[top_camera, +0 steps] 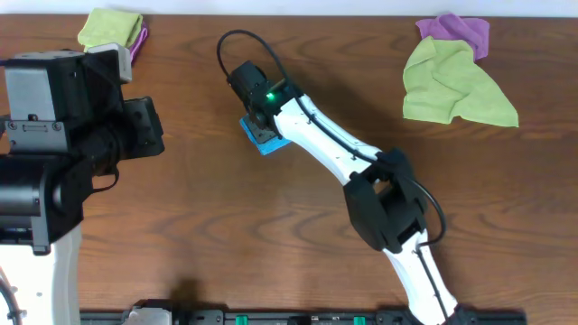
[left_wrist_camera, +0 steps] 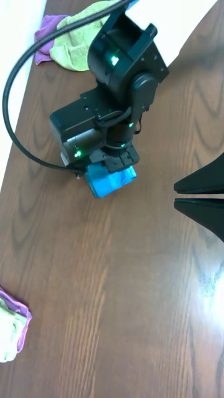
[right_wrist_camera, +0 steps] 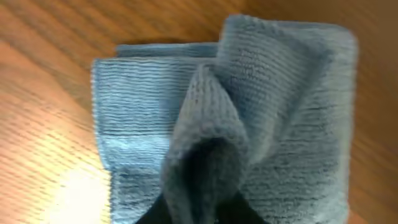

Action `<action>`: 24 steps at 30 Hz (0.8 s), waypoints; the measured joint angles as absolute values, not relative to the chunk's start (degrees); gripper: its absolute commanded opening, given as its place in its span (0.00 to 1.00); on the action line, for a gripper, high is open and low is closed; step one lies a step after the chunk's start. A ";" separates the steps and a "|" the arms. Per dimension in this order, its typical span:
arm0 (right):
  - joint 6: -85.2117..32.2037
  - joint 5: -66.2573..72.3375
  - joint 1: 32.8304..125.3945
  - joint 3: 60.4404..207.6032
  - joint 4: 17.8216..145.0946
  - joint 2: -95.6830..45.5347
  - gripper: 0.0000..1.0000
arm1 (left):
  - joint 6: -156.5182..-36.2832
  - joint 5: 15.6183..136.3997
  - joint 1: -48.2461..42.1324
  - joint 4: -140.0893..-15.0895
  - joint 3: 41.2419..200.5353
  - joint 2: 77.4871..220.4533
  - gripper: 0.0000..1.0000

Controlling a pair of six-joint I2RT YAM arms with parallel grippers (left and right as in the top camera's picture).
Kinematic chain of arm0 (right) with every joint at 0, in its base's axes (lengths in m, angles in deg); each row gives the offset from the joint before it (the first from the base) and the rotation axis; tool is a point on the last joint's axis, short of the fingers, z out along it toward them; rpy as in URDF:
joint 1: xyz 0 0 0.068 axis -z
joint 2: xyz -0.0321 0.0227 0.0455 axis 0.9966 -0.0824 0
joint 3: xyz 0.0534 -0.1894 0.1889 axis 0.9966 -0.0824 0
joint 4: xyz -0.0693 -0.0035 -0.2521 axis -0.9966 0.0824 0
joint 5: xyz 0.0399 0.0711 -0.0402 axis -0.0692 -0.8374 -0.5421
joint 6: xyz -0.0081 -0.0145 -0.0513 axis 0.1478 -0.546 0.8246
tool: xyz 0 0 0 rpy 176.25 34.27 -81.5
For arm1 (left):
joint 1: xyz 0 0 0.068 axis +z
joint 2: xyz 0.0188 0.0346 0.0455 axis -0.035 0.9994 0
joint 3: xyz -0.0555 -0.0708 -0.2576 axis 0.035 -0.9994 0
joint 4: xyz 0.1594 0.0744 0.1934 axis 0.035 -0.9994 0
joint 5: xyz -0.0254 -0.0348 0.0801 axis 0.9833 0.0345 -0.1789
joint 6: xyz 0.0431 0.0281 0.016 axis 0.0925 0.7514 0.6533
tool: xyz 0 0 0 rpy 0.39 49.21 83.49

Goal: Fold the cloth
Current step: 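Bring the left gripper back to the folded cloth's left side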

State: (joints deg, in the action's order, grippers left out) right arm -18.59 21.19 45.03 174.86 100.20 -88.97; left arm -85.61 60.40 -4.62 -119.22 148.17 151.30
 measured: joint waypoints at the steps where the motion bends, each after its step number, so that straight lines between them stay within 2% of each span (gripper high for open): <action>1: -18.33 19.53 44.96 174.86 100.18 -89.04 0.42 | -85.59 60.38 -4.62 -119.22 148.19 151.30 0.06; 3: -18.42 15.58 44.66 174.86 100.11 -89.04 0.76 | -85.55 60.40 -4.62 -119.22 148.17 151.30 0.06; 10: -18.02 8.86 43.89 175.82 101.58 -89.04 0.88 | -85.40 56.47 -4.60 -119.06 148.17 151.30 0.06; 11: -17.87 8.71 44.04 176.46 101.77 -89.02 0.92 | -85.37 55.62 -4.51 -118.65 148.12 151.30 0.06; 14: -16.65 8.52 45.00 177.77 102.06 -87.75 0.97 | -85.35 54.52 -4.03 -115.89 145.76 151.08 0.13; 18: -16.01 10.07 47.15 178.40 102.25 -83.53 0.99 | -86.03 54.48 -2.08 -110.39 139.12 151.04 0.24; 24: -15.62 11.31 52.09 179.54 103.06 -74.94 0.96 | -87.67 58.33 0.63 -100.92 124.08 151.52 0.27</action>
